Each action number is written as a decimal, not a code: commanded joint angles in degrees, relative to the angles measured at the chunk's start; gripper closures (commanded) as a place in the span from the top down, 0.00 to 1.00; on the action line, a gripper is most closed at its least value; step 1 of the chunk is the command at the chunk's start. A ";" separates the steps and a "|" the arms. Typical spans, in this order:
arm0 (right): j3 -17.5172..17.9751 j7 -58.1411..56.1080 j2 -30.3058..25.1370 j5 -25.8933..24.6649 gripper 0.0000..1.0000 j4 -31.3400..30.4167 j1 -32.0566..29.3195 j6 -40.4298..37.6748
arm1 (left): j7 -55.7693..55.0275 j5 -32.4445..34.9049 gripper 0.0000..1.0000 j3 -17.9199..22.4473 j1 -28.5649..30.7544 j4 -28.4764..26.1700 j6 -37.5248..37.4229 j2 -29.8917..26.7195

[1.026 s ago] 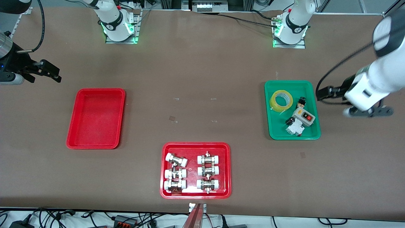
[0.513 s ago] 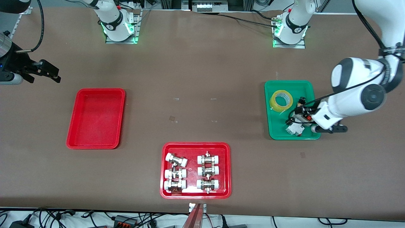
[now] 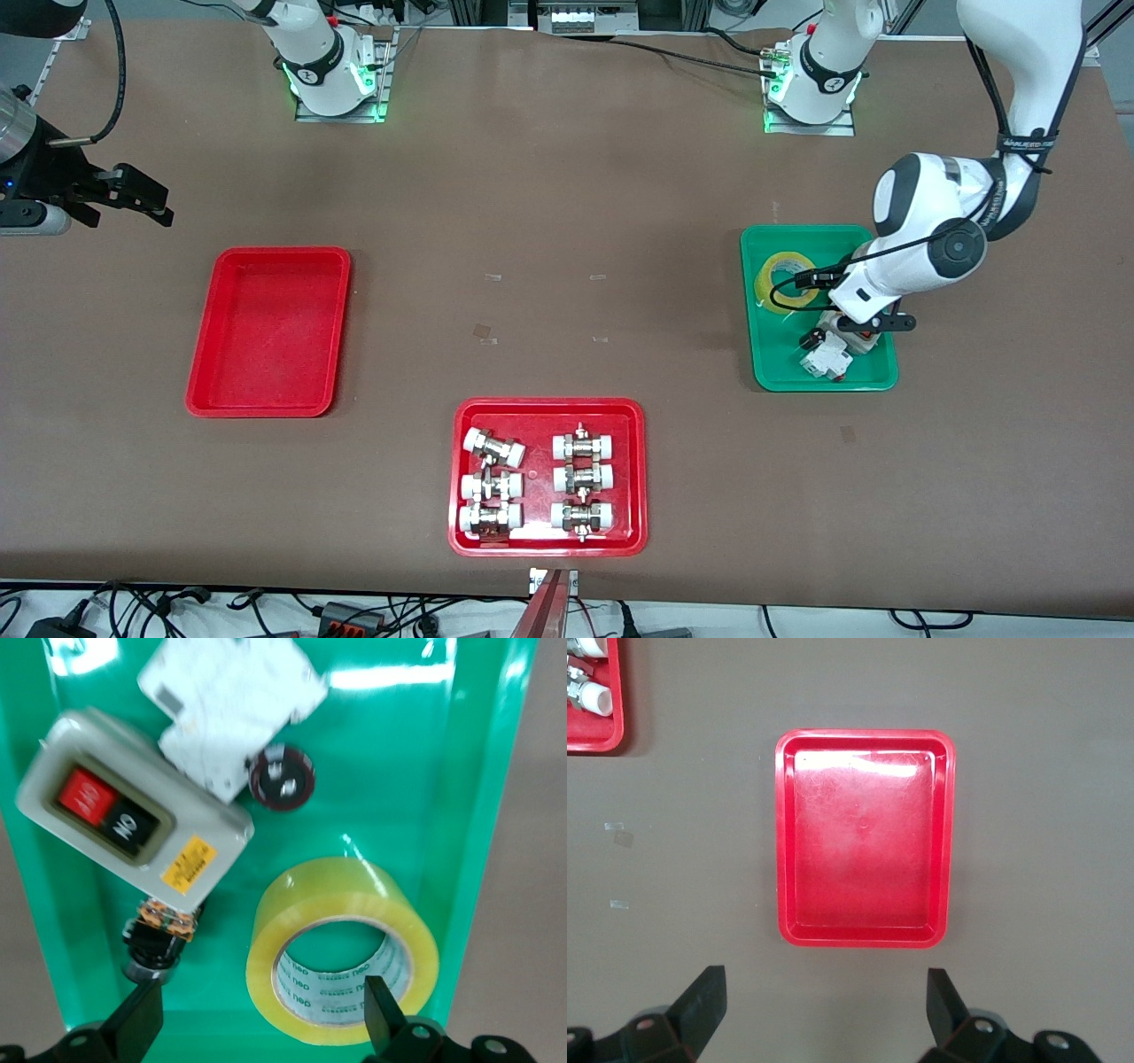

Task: Left arm passes tape to right arm into tray
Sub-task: 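Move the left gripper down over the yellow tape roll in the green tray, then close the left gripper on the tape roll's rim, then carry the tape with the left gripper while the right gripper reaches toward it, then close the right gripper on the tape roll beside the left gripper, then open the left gripper and pull it back from the tape roll, then move the tape over the red tray with the right gripper while the left retracts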

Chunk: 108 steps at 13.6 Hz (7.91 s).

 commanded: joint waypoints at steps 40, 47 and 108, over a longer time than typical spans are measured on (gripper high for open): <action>0.10 -2.26 12.92 26.07 1.00 5.17 6.09 -5.16 | -13.41 -23.98 0.00 -9.69 -16.75 44.32 -15.04 14.83; 0.28 -2.71 19.25 42.62 1.00 9.57 13.64 -2.27 | -17.72 -31.52 0.00 -9.60 -26.16 45.20 0.80 21.70; -0.34 -28.71 37.08 47.56 0.28 7.11 -13.75 -8.49 | -15.11 -11.63 1.00 -9.07 -0.77 47.84 -38.10 4.41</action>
